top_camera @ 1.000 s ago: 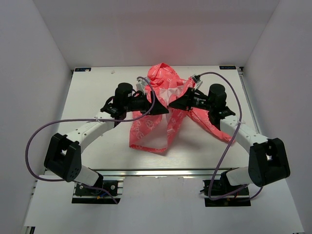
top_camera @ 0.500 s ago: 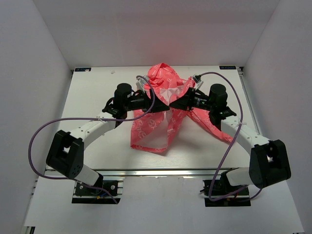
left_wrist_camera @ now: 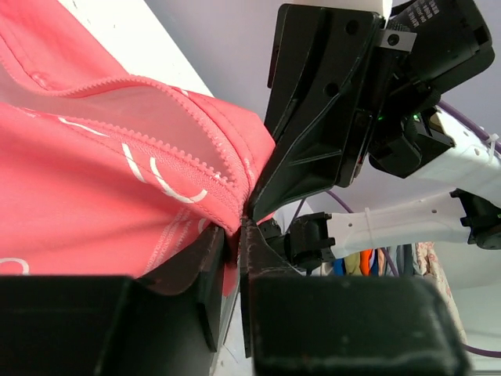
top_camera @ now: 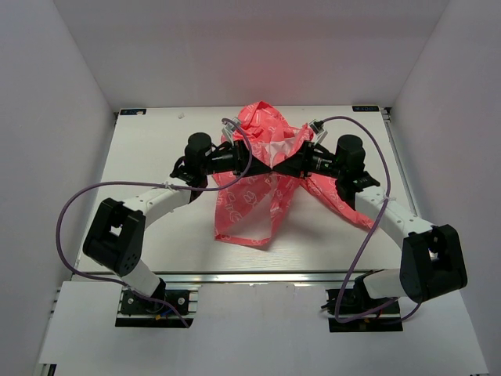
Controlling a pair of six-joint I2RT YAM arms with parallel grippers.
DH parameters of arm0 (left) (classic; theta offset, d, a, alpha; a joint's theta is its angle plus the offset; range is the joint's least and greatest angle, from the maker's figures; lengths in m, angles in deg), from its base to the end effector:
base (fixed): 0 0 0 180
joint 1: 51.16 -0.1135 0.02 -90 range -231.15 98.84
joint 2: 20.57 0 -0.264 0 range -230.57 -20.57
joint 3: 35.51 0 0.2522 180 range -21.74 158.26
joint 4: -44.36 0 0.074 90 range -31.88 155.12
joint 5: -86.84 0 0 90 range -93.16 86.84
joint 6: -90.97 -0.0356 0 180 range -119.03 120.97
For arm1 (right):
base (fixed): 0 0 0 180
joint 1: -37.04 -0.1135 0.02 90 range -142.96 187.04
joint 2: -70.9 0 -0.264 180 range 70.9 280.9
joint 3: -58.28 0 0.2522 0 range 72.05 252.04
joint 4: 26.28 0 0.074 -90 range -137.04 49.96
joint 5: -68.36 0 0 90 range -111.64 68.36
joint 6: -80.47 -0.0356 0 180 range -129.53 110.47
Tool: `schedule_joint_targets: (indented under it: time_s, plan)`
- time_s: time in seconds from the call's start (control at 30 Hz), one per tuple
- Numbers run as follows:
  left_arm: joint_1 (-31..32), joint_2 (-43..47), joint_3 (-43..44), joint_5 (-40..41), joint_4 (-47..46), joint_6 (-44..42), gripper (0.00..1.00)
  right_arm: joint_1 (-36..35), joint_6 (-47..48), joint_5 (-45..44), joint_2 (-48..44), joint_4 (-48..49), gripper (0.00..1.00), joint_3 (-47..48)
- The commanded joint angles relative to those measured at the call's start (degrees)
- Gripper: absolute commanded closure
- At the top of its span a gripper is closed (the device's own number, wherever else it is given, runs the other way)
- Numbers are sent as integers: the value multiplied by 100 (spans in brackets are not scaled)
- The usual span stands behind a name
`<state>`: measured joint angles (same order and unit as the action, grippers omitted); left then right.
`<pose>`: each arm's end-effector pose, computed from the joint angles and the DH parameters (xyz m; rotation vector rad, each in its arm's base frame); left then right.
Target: Zip up the jacket
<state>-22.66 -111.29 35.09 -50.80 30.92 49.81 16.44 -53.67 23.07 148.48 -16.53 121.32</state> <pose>0.3016 -0.1937 0.2793 0.3837 1.9248 -1.6452 0.2779 0.1312 0.2997 -0.2892 1.8368 1.4604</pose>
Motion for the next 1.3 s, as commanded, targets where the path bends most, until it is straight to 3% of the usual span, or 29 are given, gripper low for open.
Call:
schedule_joint_targets:
  time_s: [0.0,0.3,0.37,0.43,0.8,1.1,1.13,1.27]
  plan:
    - [-1,150,64,-237,-268,-23,80,-6,11,-67,-68,242,100,152]
    - [-1,151,11,-439,-145,-41,78,-14,55,-165,-59,216,100,275]
    - [-1,151,3,-405,-180,-50,95,-14,2,-147,-41,242,100,275]
    - [-1,160,11,-343,-128,-67,100,-14,-50,-155,-50,321,100,249]
    - [-1,326,-138,-580,433,-400,100,47,-367,-586,117,233,100,548]
    - [-1,424,-120,-457,919,-569,100,56,-604,-411,3,620,100,372]
    - [-1,345,-103,-492,910,-560,87,47,-605,-341,20,611,100,381]
    - [-1,291,-207,-422,517,-289,80,30,-622,-7,47,559,100,363]
